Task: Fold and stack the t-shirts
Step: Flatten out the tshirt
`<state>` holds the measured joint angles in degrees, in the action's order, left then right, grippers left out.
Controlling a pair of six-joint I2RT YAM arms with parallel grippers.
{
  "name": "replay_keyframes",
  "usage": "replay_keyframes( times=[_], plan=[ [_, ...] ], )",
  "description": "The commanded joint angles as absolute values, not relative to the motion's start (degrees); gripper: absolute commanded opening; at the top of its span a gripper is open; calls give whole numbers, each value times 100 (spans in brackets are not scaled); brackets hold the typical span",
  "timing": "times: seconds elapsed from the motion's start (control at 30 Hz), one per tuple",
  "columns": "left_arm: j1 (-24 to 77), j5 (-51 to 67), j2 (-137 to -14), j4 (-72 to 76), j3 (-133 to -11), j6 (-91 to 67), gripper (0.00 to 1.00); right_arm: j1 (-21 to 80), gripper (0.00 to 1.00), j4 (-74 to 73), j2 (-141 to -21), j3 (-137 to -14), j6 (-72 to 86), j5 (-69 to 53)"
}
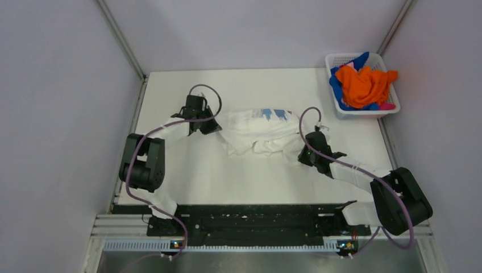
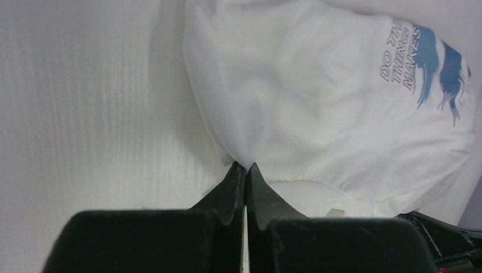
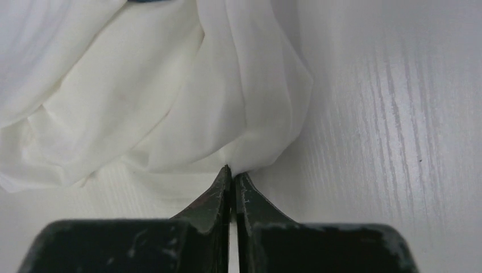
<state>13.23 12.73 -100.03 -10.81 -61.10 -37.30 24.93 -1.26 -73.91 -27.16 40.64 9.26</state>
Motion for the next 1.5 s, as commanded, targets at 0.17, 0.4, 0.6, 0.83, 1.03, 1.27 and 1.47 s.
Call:
replay_keyframes(
  times=[0.17,0.4,0.6,0.83,1.03,1.27,1.47],
  plan=[
    [1334,610,-8438,-1095,-6425,-3384,0,2558,0,-763,-6328,-3596,3542,2737],
    [1316,-328,-7042,-1261,-6802,-3250,0,2564,0,-1328,-4747,-4649,2515,3006],
    [1310,-848,-5921,-1268,-7146,-2922,0,2559,0,-1245,-3969,-5491,1773,2705],
    [1310,-1238,-5152,-1637,-7676,-2660,0,2558,0,-1333,-3745,-6539,1151,2301],
    [1310,-1204,-4436,-1620,-7881,-2497,0,2560,0,-1498,-3633,-7368,1009,1524],
    [1310,-1051,-4169,-1807,-8679,-2242,0,2558,0,-1901,-3798,-8533,850,613],
    [1310,-765,-4130,-1819,-9362,-2098,0,2563,0,-2107,-3707,-8908,799,378]
  ],
)
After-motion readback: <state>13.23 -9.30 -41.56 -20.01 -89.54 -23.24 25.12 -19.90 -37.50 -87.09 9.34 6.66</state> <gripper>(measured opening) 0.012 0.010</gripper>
